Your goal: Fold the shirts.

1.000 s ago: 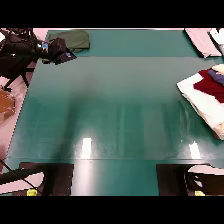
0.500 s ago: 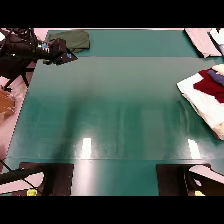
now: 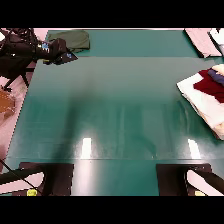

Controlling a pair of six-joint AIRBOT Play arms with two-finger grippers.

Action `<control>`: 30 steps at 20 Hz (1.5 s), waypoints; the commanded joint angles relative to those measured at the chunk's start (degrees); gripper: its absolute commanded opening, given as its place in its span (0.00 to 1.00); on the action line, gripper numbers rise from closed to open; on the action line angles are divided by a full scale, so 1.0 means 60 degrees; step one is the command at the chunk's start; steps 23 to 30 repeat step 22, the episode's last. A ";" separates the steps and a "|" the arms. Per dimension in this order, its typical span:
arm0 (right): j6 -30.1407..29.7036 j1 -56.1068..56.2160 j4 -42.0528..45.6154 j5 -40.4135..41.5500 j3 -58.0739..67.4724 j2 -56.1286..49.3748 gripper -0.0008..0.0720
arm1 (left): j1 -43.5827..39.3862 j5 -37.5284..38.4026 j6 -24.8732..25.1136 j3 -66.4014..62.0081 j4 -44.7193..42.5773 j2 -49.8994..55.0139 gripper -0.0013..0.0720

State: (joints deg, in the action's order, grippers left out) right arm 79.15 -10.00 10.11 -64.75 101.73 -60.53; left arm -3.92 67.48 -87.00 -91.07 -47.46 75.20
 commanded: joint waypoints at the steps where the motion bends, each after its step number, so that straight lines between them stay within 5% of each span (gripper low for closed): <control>1: -0.1523 0.2397 -0.0678 0.0546 -0.1064 0.0106 0.04 | 0.0004 -0.0251 0.0004 -0.0011 0.0007 0.0007 0.05; 30: -0.1523 0.3974 -0.0688 0.0299 -0.4524 0.0098 0.04 | 0.0004 -0.0419 0.0004 -0.0011 0.0011 0.0004 0.05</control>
